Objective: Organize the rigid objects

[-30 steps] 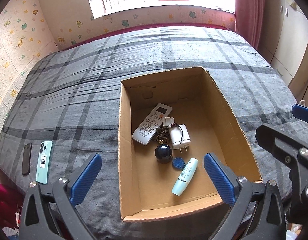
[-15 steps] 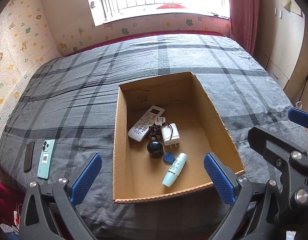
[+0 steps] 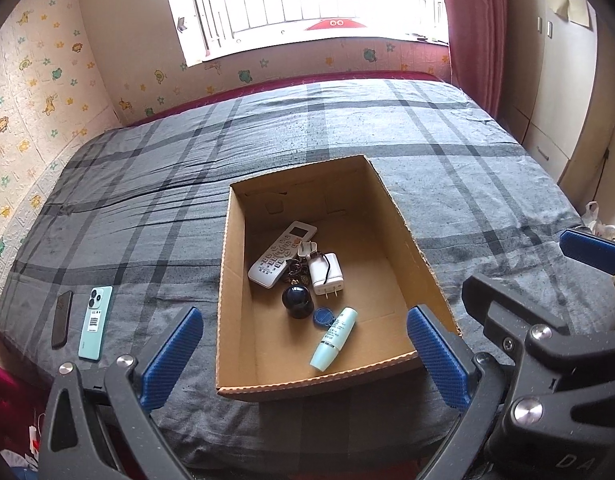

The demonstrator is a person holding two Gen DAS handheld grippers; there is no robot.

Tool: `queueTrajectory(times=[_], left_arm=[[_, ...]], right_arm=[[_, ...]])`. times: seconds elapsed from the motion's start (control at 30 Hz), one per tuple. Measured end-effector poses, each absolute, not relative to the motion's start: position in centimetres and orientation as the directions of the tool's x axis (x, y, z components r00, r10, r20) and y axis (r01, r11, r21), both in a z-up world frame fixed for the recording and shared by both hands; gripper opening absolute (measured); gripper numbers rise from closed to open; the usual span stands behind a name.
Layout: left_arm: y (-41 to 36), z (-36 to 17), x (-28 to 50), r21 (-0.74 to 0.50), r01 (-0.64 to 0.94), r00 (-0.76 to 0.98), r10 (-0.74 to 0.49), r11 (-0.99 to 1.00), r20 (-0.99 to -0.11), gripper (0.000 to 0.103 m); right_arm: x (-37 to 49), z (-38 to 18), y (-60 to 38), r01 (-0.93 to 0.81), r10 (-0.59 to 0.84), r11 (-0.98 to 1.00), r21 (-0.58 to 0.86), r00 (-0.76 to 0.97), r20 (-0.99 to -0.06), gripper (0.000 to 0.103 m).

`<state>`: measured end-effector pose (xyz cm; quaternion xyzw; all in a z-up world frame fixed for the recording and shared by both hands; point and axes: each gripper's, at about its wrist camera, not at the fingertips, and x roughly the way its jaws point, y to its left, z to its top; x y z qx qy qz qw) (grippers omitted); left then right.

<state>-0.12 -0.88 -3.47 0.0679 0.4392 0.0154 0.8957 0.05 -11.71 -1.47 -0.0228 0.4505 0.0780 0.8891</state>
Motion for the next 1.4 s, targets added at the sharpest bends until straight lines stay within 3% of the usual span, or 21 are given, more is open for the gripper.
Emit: queueTrajectory(times=[1.4], left_arm=[[-1.24, -2.89, -0.45, 0.143, 0.03, 0.626, 0.093, 0.989, -0.775, 0.103]], right_arm=[[-0.5, -0.68, -12.24, -0.153, 0.106, 0.988, 0.017, 0.597, -0.795, 0.102]])
